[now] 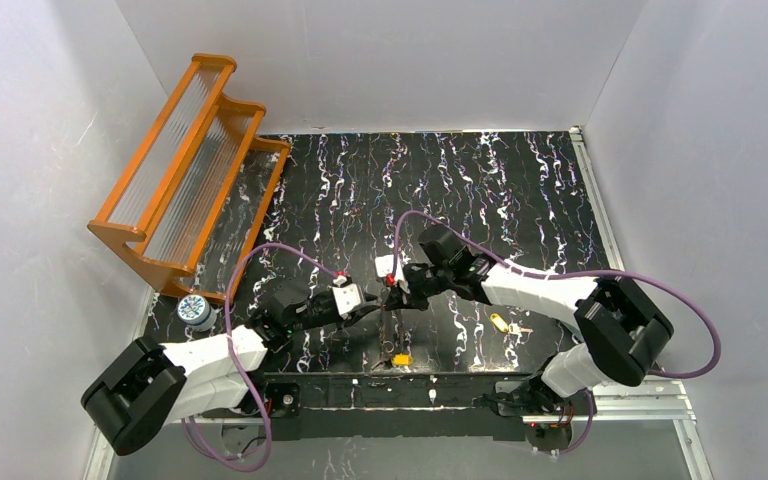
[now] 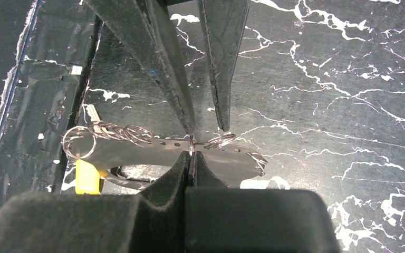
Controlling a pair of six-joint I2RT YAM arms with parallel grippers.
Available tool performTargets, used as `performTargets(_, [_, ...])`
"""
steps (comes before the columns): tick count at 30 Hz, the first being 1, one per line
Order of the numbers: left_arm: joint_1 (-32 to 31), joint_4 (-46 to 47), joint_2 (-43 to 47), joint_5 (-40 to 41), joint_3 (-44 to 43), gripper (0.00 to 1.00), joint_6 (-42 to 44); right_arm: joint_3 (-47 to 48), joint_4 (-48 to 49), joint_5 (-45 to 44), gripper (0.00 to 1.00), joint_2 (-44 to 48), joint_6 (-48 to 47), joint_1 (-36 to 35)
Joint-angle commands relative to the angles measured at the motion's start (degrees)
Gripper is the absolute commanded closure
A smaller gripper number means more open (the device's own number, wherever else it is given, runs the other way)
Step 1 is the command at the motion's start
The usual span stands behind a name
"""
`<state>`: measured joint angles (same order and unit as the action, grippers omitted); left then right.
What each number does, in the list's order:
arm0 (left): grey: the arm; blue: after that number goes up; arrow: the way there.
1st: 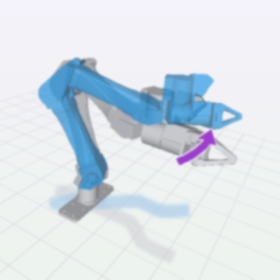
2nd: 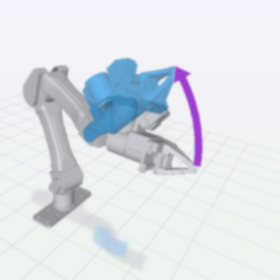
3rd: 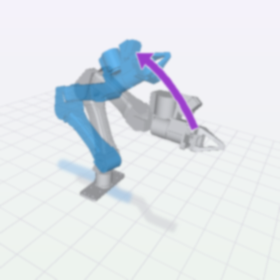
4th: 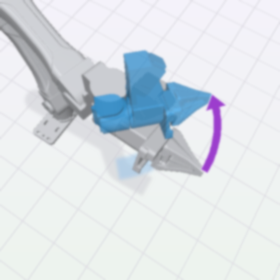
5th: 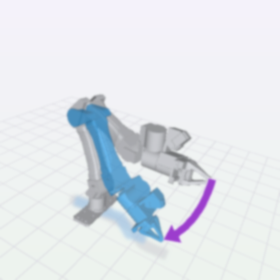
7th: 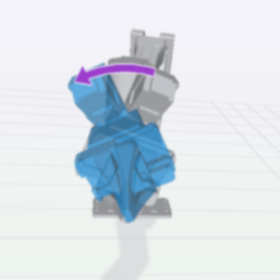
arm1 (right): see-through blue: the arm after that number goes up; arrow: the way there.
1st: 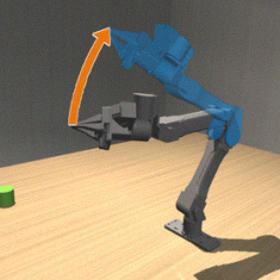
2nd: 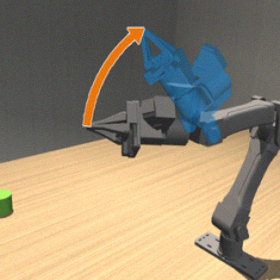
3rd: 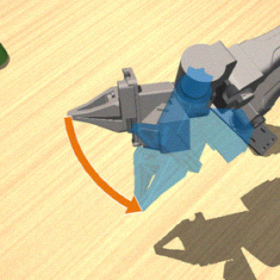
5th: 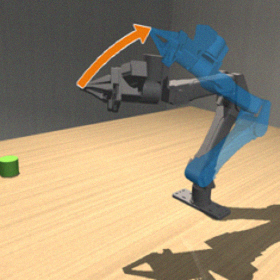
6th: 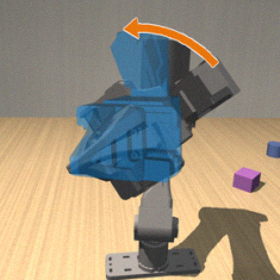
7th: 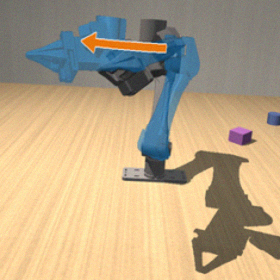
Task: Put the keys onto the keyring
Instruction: Adjust the keyring.
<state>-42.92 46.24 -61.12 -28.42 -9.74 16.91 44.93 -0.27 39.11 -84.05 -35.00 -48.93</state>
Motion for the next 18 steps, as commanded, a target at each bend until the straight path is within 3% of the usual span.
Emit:
performTargets(1, [-0.4, 0.5, 0.8, -0.2, -1.3, 0.81, 1.4, -1.4, -0.8, 1.5, 0.99, 2.1, -0.9, -0.5])
performTargets(9, [-2.0, 0.6, -2.0, -1.9, -2.5, 0.83, 1.6, -1.2, -0.7, 1.5, 0.99, 2.5, -0.2, -0.5])
performTargets(14, [-2.6, 0.6, -2.2, -1.9, -2.9, 0.75, 1.8, -1.0, -1.0, 1.4, 0.99, 2.5, -0.1, -0.6])
performTargets(18, [-2.8, 0.6, -2.9, -1.4, -3.2, 0.79, 1.7, -0.9, -1.0, 1.6, 0.99, 2.6, 0.1, -0.6])
